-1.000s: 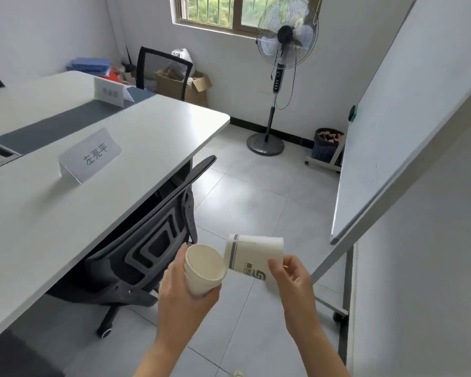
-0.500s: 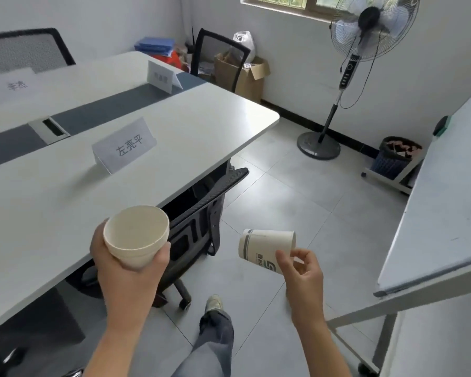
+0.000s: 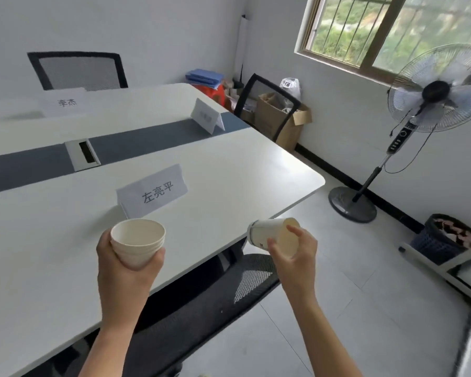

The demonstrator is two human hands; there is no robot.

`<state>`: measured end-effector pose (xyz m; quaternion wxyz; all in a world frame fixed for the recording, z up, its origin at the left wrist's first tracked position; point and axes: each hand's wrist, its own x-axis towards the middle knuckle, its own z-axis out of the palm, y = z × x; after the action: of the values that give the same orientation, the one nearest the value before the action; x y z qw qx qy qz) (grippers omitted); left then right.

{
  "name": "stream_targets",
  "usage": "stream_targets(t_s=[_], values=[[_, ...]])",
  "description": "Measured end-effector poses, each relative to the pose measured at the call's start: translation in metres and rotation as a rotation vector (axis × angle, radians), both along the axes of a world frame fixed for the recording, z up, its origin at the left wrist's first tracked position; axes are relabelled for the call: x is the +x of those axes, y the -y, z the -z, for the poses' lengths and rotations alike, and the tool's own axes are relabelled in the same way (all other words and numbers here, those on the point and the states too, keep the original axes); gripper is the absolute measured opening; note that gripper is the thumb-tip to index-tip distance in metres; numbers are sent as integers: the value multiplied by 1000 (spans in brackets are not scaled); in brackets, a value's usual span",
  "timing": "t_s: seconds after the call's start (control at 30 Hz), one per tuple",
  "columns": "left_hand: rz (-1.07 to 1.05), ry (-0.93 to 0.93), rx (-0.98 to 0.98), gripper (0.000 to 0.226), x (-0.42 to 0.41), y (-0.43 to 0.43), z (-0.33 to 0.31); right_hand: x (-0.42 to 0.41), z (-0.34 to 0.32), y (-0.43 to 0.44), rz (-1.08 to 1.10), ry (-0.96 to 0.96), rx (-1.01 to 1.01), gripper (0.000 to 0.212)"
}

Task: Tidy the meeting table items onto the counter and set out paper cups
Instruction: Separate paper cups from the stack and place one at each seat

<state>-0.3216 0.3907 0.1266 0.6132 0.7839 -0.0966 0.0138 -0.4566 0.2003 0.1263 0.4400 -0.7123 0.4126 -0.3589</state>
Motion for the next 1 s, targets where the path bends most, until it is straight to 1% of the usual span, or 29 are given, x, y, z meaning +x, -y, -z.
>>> stream_targets(t_s=[0.13, 0.23, 0.3, 0.37, 0.47, 0.67, 0.73, 0.83, 0.93, 1.0], values=[[-61, -66, 82, 80, 22, 1, 11, 56, 30, 20, -134, -199, -42, 54], [-105, -95, 135, 74, 30, -2, 19, 94, 48, 30, -249, -325, -74, 57], [-145, -121, 148, 76, 33, -3, 22, 118, 56, 38, -304, -388, -109, 57], [-179, -138, 156, 78, 36, -5, 24, 138, 64, 47, -344, -445, -132, 57], [-236, -140, 194, 76, 37, -4, 25, 161, 76, 63, -429, -510, -174, 57], [-323, -128, 239, 71, 25, 21, 31, 178, 92, 85, -577, -614, -238, 57], [-324, -124, 250, 72, 20, 41, 30, 177, 89, 92, -616, -618, -261, 62], [-305, -96, 280, 73, 14, 79, 29, 165, 72, 106, -660, -544, -266, 66], [-215, -35, 338, 76, 8, 135, 29, 136, 43, 130, -706, -357, -182, 51], [-89, 13, 382, 79, 1, 181, 30, 110, 24, 154, -769, -259, -120, 39]])
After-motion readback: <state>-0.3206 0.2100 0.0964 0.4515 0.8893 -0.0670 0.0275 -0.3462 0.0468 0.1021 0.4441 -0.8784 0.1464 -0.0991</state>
